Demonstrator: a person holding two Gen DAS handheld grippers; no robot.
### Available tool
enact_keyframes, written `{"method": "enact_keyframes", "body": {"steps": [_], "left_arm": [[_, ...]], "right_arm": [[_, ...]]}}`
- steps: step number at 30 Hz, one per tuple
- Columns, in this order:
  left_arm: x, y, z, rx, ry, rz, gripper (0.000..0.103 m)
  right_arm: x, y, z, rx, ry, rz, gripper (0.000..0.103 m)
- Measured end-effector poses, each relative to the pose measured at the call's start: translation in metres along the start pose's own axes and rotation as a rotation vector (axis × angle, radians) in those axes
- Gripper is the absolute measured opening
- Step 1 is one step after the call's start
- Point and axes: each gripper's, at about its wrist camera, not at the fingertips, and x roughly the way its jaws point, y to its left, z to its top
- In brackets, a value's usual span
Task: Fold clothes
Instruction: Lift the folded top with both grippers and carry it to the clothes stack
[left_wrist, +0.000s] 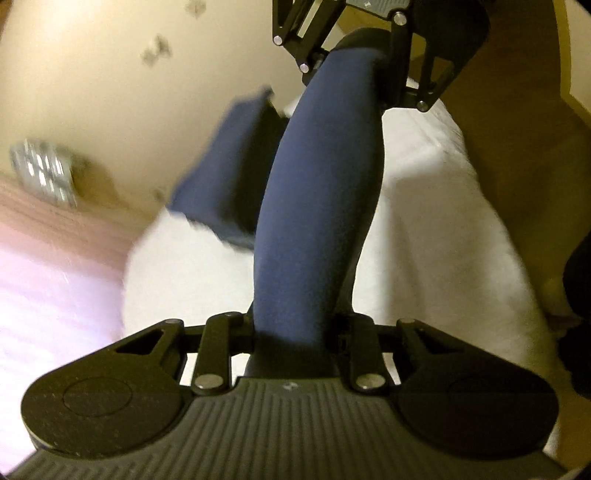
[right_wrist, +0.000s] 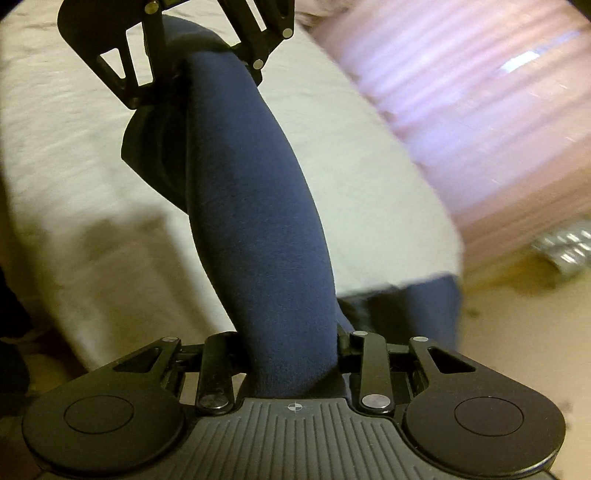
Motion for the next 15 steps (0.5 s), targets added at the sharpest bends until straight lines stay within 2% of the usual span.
{"method": "enact_keyframes", "body": {"steps": [4, 7, 11, 15], "left_arm": [[0.020, 0.046, 0.031, 0.092, -0.109, 0.069, 0.024], [0.040, 0.080, 0.058, 0.135, -0.161, 0.124, 0.024], [0.080, 0.122, 0.096, 0.168, -0.186, 0.185, 0.024], [0.137, 0.165, 0.133, 0.185, -0.164, 0.233, 0.024]], "right_arm": [[-0.002, -0.049, -0.006, 0.049, 0.052, -0.132, 0.033], [0.001, -0.090, -0.015, 0.070, 0.075, -0.209, 0.033], [0.009, -0.143, -0.029, 0.094, 0.101, -0.305, 0.033], [0.037, -0.212, -0.068, 0.074, 0.076, -0.352, 0.033]]}}
